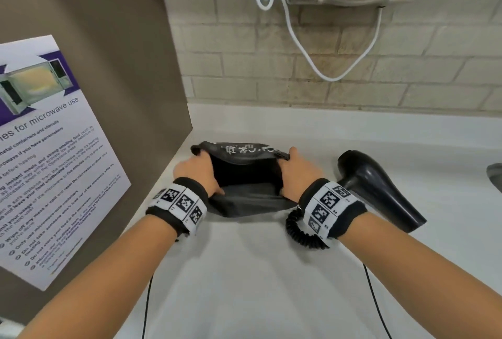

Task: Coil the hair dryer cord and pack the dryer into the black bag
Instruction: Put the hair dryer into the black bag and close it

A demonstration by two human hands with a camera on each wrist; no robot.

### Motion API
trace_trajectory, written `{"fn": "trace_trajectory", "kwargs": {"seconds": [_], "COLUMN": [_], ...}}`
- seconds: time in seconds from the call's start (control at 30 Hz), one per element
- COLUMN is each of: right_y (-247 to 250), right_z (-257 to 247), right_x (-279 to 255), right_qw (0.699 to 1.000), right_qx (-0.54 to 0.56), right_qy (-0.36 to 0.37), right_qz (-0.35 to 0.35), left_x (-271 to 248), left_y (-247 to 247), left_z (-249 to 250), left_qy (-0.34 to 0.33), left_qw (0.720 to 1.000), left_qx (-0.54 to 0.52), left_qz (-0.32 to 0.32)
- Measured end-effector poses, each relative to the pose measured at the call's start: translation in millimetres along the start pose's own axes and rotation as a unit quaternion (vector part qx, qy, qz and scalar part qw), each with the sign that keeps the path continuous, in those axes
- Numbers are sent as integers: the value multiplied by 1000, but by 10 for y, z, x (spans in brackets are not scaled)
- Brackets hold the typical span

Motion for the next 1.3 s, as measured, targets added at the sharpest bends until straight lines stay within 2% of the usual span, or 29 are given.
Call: {"fn": "trace_trajectory", "kwargs": {"seconds": [0.07,0.13,0.23,0.27,0.33,0.37,0.43,0.5,0.57,0.67,0.7,0.77,0.8,0.87,0.93,0.97,1.03,1.13,1.3], "right_y": [-86,-109,-150,-152,-152,-131,-67,-48,-81,-142,-176,-274,-324,-376,-385,-383,-361,-317,-277], "right_z": [44,103,183,201,233,251,303,313,297,329,345,373,382,400,414,416,430,363,220], "right_x": [27,51,113,117,114,101,28,-99,-226,-338,-355,-375,-381,-358,-283,-234,-133,-45,-38], "right_qw": [998,994,996,996,989,984,963,955,967,977,981,985,984,983,983,981,971,964,975], "right_qx": [-26,-37,-14,23,121,175,253,251,188,108,108,141,153,146,136,144,187,203,198], "right_qy": [-63,-96,-53,-29,-6,-8,-26,-34,-43,-75,-77,-85,-95,-110,-122,-128,-146,-137,-77], "right_qz": [-19,-38,-70,-84,-84,-42,88,155,163,165,143,56,15,-6,-2,-7,-39,-101,-63], "left_x": [-21,-45,-54,-43,-33,-50,-72,-48,-17,7,5,2,-4,-47,-111,-145,-173,-166,-93], "left_y": [-201,-375,-455,-444,-357,-292,-185,-144,-141,-158,-166,-192,-217,-231,-211,-201,-206,-222,-172], "left_z": [93,132,142,137,136,144,150,134,125,143,154,168,180,224,250,257,237,163,111], "left_qy": [-26,-33,-34,-40,-58,-72,-63,-18,30,78,89,98,88,24,-77,-125,-179,-190,-218], "left_qw": [997,991,984,985,980,966,939,920,906,871,863,857,861,891,929,941,947,957,969], "left_qx": [49,70,52,12,-154,-235,-339,-391,-419,-481,-494,-506,-500,-434,-296,-225,-157,-147,-118], "left_qz": [-62,-111,-169,-167,-114,-80,-18,27,52,59,54,14,-28,-129,-207,-222,-213,-163,-4]}}
Point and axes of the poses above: each hand's wrist, its own x-axis towards the middle knuckle, its own y-axis out of the back of the hand, z = x × y, the point moved 3 cm from there along x, towards the middle knuckle, and after that the axes turned 14 degrees about -y, right-handed, at the moved point
